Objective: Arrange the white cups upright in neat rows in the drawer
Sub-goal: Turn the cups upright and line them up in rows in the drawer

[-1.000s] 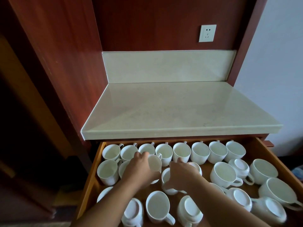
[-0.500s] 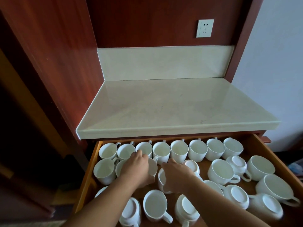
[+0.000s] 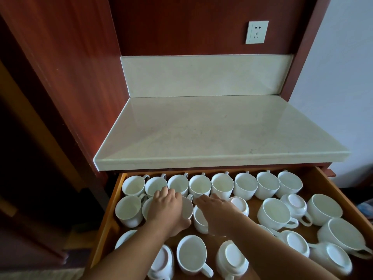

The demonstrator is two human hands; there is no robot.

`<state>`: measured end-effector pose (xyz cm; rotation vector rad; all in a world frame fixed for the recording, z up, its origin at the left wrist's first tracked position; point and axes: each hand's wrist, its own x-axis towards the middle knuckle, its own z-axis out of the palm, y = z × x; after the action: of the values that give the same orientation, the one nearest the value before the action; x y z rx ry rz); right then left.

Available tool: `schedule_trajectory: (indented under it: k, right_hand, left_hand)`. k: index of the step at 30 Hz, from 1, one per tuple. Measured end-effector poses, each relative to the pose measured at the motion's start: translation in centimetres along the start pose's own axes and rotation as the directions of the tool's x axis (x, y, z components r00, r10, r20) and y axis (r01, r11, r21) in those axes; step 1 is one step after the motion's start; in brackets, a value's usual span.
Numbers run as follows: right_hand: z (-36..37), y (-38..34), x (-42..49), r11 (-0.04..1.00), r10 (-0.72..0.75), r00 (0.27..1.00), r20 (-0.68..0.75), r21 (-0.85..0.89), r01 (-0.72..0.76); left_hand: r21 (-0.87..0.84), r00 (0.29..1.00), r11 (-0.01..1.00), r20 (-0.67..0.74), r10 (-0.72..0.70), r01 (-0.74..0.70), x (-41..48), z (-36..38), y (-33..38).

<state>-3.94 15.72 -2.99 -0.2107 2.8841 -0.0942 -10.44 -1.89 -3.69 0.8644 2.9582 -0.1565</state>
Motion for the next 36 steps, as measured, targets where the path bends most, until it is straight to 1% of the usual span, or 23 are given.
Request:
schedule_trajectory:
  k: [2, 4, 6, 8, 9, 11, 13, 16, 18, 21, 27, 33, 36]
  right_hand:
    - [0.1, 0.3, -0.3, 1.000, -0.009, 1.000, -0.021, 0.029, 0.010]
    - [0.3, 0.6, -0.7, 0.997, 0.027, 0.999, -0.047, 0.069, -0.024]
    - [0.5, 0.6, -1.2, 0.985, 0.126, 0.988, -0.085, 0.128, -0.114]
    - [0.6, 0.2, -1.7, 0.953, 0.255, 0.959, -0.126, 0.198, -0.228]
    - [0.7, -0.2, -1.8, 0.932, 0.309, 0.942, -0.131, 0.238, -0.273]
    - [1.2, -0.9, -1.7, 0.883, 0.389, 0.915, -0.110, 0.329, -0.335]
    - [1.7, -1.4, -1.4, 0.846, 0.432, 0.898, -0.088, 0.386, -0.368]
    - [2.2, -1.7, -0.9, 0.824, 0.456, 0.886, -0.087, 0.418, -0.383]
    - [2.3, -1.7, -0.7, 0.812, 0.462, 0.883, -0.085, 0.441, -0.383]
    - [2.1, -1.4, -0.4, 0.799, 0.464, 0.883, -0.074, 0.464, -0.382]
    - [1.8, -0.9, -0.2, 0.794, 0.437, 0.898, -0.048, 0.489, -0.360]
    - [1.9, -0.9, -0.3, 0.765, 0.460, 0.885, -0.072, 0.539, -0.353]
    - [1.9, -1.1, -0.3, 0.752, 0.478, 0.875, -0.072, 0.548, -0.366]
  left_hand:
    - [-0.007, 0.999, 1.000, -0.041, -0.005, 0.005, -0.4, 0.3, 0.0]
    - [-0.026, 0.994, 1.000, -0.104, 0.014, -0.017, -0.8, 0.8, -0.1]
    - [-0.062, 0.981, 0.991, -0.160, 0.107, -0.118, -1.3, 1.4, -0.5]
    - [-0.126, 0.964, 0.963, -0.156, 0.217, -0.238, -1.5, 1.9, -0.9]
    - [-0.159, 0.958, 0.949, -0.140, 0.252, -0.273, -1.6, 2.1, -1.1]
    - [-0.196, 0.953, 0.934, -0.115, 0.279, -0.298, -1.6, 2.2, -1.2]
    - [-0.170, 0.957, 0.942, -0.077, 0.280, -0.289, -1.5, 2.3, -1.2]
    - [-0.096, 0.953, 0.949, -0.064, 0.297, -0.302, -1.4, 2.5, -0.9]
    - [-0.077, 0.954, 0.952, -0.068, 0.292, -0.297, -1.3, 2.9, -1.0]
    - [-0.096, 0.957, 0.954, -0.081, 0.277, -0.285, -1.2, 3.3, -1.2]
    - [-0.084, 0.945, 0.947, -0.136, 0.298, -0.311, -1.4, 3.3, -1.2]
    - [-0.094, 0.934, 0.936, -0.158, 0.321, -0.338, -1.5, 3.4, -1.1]
    - [-0.117, 0.924, 0.930, -0.207, 0.320, -0.348, -1.6, 3.7, -1.1]
